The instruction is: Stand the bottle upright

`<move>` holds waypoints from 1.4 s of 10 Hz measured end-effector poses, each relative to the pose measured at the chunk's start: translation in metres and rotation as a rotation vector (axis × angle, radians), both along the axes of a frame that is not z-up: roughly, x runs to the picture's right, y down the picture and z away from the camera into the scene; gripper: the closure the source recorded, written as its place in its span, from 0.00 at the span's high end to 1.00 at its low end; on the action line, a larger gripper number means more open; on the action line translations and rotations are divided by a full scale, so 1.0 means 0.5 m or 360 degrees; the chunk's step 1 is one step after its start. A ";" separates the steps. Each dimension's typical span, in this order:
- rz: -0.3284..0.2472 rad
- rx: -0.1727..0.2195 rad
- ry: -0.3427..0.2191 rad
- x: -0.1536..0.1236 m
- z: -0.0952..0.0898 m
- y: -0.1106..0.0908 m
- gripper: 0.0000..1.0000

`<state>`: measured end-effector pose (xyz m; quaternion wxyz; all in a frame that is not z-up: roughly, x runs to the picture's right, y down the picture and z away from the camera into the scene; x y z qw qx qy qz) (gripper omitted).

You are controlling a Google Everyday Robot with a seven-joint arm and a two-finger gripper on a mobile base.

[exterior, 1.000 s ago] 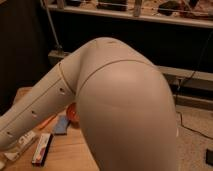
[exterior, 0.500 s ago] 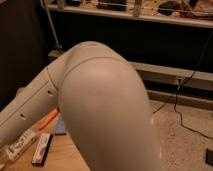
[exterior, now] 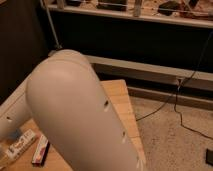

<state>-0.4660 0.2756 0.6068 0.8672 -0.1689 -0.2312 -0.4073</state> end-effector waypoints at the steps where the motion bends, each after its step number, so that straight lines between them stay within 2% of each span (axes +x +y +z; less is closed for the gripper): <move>1: -0.0020 0.0000 0.0021 -0.011 0.015 0.010 0.65; 4: -0.0027 -0.0032 0.0020 -0.034 0.030 0.034 0.65; 7: -0.0049 -0.0039 0.0041 -0.039 0.045 0.058 0.65; 14: -0.0098 -0.0075 0.0106 -0.069 0.103 0.125 0.65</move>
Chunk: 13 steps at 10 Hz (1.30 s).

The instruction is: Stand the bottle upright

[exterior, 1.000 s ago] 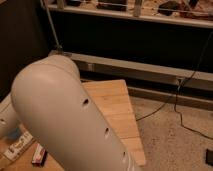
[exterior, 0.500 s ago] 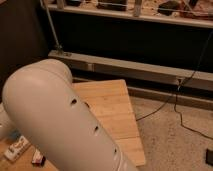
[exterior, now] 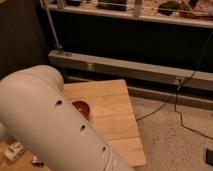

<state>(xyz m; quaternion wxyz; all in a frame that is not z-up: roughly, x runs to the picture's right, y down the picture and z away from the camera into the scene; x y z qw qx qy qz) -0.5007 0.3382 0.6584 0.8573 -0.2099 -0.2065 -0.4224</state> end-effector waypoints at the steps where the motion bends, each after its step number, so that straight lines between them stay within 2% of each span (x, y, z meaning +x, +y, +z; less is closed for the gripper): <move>1: 0.0005 -0.0010 0.0003 -0.005 0.007 0.005 0.65; 8: -0.0011 -0.0020 0.0035 -0.030 0.046 0.031 0.65; 13: -0.0016 -0.0011 0.0058 -0.050 0.053 0.042 0.65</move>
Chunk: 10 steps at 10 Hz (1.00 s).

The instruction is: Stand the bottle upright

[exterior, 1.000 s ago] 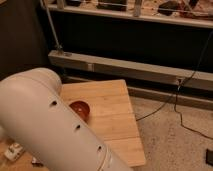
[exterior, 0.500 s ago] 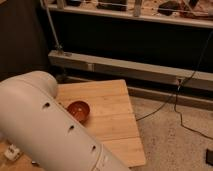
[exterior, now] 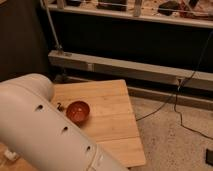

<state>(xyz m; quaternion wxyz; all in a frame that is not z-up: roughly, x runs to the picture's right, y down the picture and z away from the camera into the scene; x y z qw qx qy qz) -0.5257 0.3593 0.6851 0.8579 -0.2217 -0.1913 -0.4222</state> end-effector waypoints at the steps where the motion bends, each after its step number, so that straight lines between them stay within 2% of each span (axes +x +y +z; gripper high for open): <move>1: 0.0000 0.0000 0.0003 -0.002 0.000 0.001 0.65; 5: 0.0016 -0.0012 0.0034 -0.003 0.003 -0.002 0.64; 7: 0.0034 -0.0013 0.0043 -0.003 0.003 -0.013 0.55; 10: 0.0052 -0.0019 0.0056 0.001 0.006 -0.022 0.55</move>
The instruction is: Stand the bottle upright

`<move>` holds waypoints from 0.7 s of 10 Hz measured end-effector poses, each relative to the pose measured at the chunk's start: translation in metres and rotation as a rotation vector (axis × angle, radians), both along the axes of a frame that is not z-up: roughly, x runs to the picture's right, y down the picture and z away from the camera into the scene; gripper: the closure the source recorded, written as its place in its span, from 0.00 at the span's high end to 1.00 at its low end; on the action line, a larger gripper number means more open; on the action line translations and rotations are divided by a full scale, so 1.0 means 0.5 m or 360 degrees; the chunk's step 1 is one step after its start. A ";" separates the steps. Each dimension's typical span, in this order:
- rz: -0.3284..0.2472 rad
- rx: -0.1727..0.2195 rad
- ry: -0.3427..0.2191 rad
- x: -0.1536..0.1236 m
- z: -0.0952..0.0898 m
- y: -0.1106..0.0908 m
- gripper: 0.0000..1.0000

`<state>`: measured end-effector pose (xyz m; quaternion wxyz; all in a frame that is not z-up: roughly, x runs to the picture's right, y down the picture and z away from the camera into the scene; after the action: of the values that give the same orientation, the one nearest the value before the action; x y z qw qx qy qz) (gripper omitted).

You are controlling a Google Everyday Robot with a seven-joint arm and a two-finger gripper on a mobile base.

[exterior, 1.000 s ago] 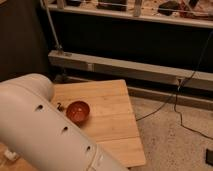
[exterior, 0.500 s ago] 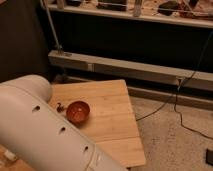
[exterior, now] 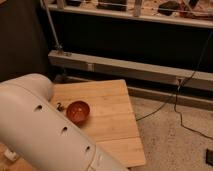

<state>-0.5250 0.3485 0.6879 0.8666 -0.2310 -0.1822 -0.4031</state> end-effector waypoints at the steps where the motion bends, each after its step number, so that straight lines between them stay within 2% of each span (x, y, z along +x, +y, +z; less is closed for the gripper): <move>1: 0.0002 -0.0004 0.0005 0.002 0.001 -0.001 0.55; 3: 0.0000 -0.0011 0.0012 0.006 0.004 0.002 0.52; 6: -0.0009 -0.0019 0.0013 0.007 0.004 0.006 0.28; 7: -0.0014 -0.0020 0.0011 0.006 0.003 0.009 0.26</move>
<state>-0.5220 0.3529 0.6896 0.8639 -0.2386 -0.1808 -0.4051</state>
